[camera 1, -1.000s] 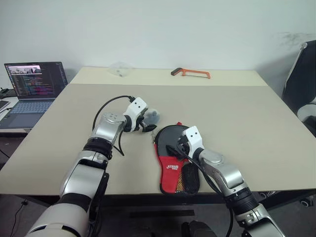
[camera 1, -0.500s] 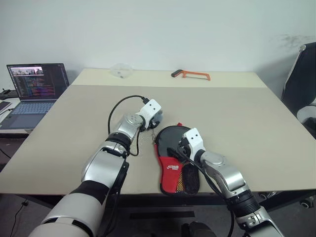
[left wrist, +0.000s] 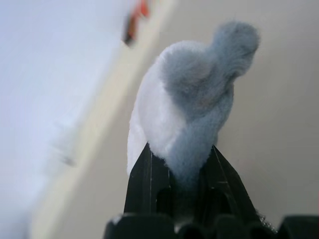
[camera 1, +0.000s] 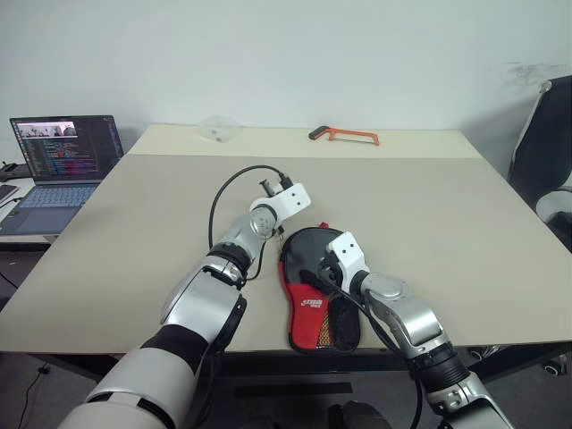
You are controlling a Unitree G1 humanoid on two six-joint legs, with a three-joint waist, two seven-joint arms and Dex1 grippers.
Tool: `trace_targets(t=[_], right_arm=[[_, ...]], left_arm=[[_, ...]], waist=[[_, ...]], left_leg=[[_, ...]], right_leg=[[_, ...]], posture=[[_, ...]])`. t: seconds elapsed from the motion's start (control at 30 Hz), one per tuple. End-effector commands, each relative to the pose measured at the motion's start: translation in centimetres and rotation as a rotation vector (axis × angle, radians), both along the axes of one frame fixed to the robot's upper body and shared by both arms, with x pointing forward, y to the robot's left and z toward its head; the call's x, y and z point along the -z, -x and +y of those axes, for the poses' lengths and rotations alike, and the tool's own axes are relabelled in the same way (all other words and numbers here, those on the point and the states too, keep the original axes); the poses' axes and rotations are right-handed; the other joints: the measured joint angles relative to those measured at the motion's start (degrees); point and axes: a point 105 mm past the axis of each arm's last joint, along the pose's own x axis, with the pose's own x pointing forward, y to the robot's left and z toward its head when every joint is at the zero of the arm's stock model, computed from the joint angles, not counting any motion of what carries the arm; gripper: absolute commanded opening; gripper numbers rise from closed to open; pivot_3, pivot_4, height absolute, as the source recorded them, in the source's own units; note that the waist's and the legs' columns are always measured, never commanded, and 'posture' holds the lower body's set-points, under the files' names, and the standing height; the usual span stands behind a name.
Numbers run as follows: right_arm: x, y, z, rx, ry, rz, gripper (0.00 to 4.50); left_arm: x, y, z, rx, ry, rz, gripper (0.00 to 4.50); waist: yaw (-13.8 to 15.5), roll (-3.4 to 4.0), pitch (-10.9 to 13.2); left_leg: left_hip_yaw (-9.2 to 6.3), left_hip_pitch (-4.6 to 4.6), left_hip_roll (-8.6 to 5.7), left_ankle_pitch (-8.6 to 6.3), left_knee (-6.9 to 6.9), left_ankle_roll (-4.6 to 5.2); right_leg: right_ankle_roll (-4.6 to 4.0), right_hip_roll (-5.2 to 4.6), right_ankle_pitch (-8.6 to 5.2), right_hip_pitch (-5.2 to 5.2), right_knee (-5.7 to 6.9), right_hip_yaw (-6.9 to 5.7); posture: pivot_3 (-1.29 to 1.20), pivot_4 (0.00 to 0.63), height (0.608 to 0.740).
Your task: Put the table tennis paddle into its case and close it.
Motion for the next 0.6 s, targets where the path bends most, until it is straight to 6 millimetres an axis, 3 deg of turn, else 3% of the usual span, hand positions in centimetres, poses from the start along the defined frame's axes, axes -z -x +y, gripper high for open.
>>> trace_targets(t=[0.03, 0.17, 0.47, 0.6], right_arm=[[4.3, 1.3, -0.5, -0.003, 0.088, 0.165, 4.50], [4.3, 1.4, -0.4, -0.015, 0.100, 0.164, 4.50], [4.2, 1.7, -0.2, -0.017, 0.095, 0.175, 4.50], [4.3, 1.8, 0.0, -0.022, 0.088, 0.188, 4.50]], left_arm=[[-4.6, 0.1, -2.3, 0.055, 0.037, -0.197, 0.14], [-4.7, 0.6, -4.0, 0.099, 0.038, -0.236, 0.13], [-3.0, 2.3, -8.8, 0.241, -0.048, -0.245, 0.13], [-3.4, 3.0, -11.0, 0.295, -0.075, -0.279, 0.13]], waist=[[0.00, 0.00, 0.00], [-0.07, 0.03, 0.03], [-0.03, 0.05, 0.03], [-0.03, 0.06, 0.04]], left_leg=[[0.00, 0.00, 0.00, 0.00, 0.00, 0.00], [0.03, -0.01, 0.00, 0.00, 0.00, 0.00], [0.03, -0.05, -0.02, 0.00, -0.01, 0.00], [0.01, -0.05, -0.02, 0.00, -0.03, 0.00]], right_leg=[[0.00, 0.00, 0.00, 0.00, -0.01, 0.00], [0.01, 0.00, 0.00, -0.01, -0.01, -0.08], [0.02, 0.01, 0.00, -0.01, -0.07, -0.15], [0.03, 0.01, 0.00, -0.01, -0.08, -0.17]], posture=[[0.00, 0.150, 0.740], [0.00, 0.150, 0.740], [0.00, 0.150, 0.740], [0.00, 0.150, 0.740]])
